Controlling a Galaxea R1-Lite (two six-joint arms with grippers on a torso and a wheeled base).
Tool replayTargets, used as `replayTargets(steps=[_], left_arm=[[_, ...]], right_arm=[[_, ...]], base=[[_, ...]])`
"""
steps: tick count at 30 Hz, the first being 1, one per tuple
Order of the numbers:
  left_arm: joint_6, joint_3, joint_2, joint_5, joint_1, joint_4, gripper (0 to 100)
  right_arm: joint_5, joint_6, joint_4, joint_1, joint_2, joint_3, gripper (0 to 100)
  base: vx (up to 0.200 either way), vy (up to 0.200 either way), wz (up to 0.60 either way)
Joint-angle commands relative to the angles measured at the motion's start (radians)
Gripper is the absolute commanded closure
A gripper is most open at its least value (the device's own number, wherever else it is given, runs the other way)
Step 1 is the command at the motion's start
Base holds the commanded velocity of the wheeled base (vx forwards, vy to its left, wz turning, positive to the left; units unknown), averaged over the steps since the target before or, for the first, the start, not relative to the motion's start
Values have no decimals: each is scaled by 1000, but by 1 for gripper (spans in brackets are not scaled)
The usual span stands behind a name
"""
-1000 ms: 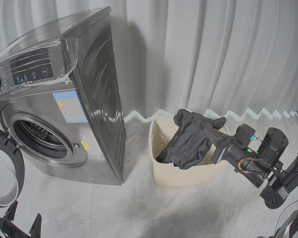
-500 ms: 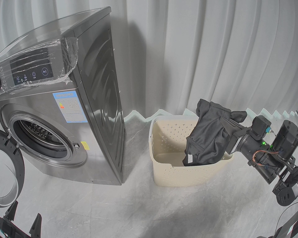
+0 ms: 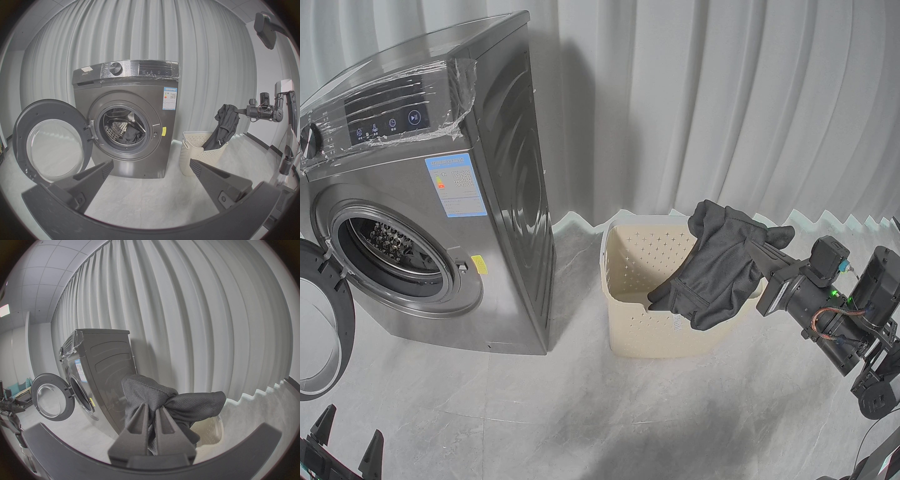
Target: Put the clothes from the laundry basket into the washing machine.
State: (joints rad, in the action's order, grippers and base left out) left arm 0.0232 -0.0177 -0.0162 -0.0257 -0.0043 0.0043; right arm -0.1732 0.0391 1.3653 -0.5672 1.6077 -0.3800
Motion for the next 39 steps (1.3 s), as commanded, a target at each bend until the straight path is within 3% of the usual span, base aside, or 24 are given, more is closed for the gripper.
replayTargets(steps=[1, 6, 39], left_arm=[[3, 15, 13, 1, 0, 0, 0], [3, 15, 13, 1, 0, 0, 0], [15, 15, 13, 4, 0, 2, 0]], right_arm=[[1, 1, 5, -3, 0, 4, 100], [4, 4, 9, -6, 3, 13, 100], [6, 8, 44, -63, 11, 12, 100]], base=[[0, 0, 0], [0, 0, 0], [0, 200, 0]])
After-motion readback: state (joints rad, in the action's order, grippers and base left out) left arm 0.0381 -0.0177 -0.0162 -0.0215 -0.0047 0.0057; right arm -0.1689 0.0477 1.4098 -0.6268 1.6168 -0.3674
